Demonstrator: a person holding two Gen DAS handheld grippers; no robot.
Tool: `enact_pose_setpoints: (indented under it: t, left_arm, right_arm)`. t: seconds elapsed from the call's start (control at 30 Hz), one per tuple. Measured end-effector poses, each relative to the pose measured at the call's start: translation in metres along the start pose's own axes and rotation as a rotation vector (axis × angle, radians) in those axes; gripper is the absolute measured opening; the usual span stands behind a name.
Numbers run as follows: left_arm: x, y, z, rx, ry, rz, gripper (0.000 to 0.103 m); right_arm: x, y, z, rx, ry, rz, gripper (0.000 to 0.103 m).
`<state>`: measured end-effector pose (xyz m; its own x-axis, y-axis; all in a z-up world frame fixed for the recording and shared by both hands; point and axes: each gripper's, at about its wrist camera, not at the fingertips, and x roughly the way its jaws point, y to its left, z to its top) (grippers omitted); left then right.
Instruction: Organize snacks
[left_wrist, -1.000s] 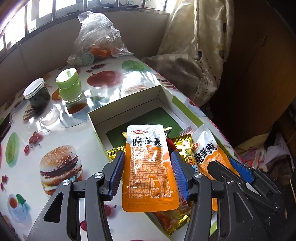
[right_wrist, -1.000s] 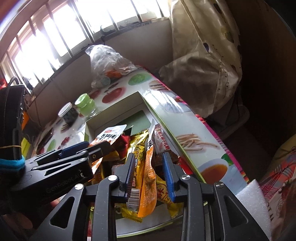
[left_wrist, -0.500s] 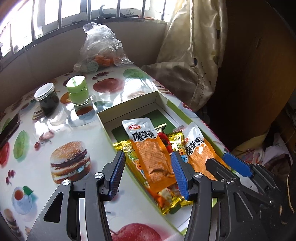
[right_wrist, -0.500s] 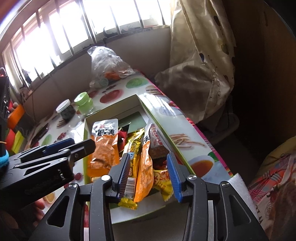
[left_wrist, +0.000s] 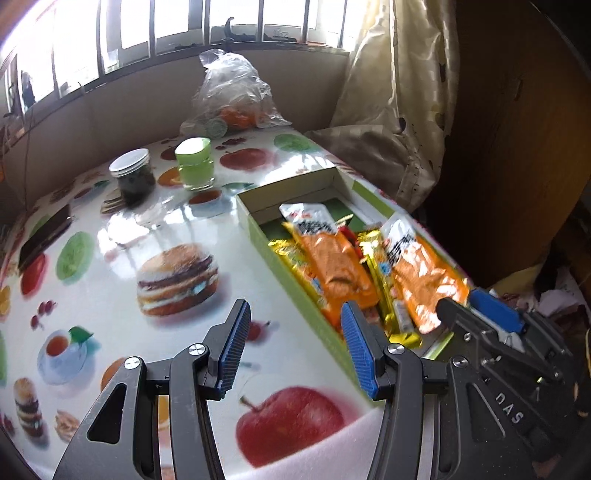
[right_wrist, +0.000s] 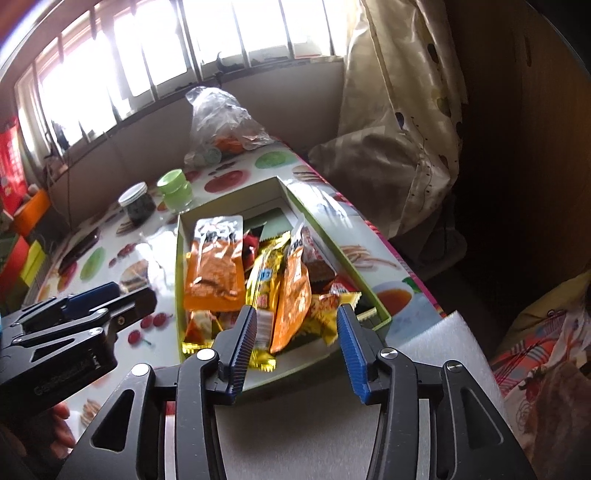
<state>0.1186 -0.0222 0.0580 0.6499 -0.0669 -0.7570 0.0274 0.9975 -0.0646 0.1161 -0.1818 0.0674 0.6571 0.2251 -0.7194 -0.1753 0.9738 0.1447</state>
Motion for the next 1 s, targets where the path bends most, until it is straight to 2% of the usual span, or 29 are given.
enact_pose_setpoints:
  t: [0.2, 0.57, 1.0]
  left_arm:
    - [-0.006, -0.001, -0.023, 0.029, -0.002, 0.026, 0.053]
    - [0.001, -0.002, -0.062, 0.028, 0.071, 0.013, 0.053]
    - [0.007, -0.006, -0.076, 0.019, 0.108, -0.004, 0.053]
  right_arm:
    - [-0.006, 0.006, -0.015, -0.032, 0.007, -0.013, 0.048]
    - [-0.012, 0.005, -0.043, -0.061, 0.038, -0.057, 0.054]
    - [-0.006, 0.002, -0.065, -0.09, 0.079, -0.125, 0.056]
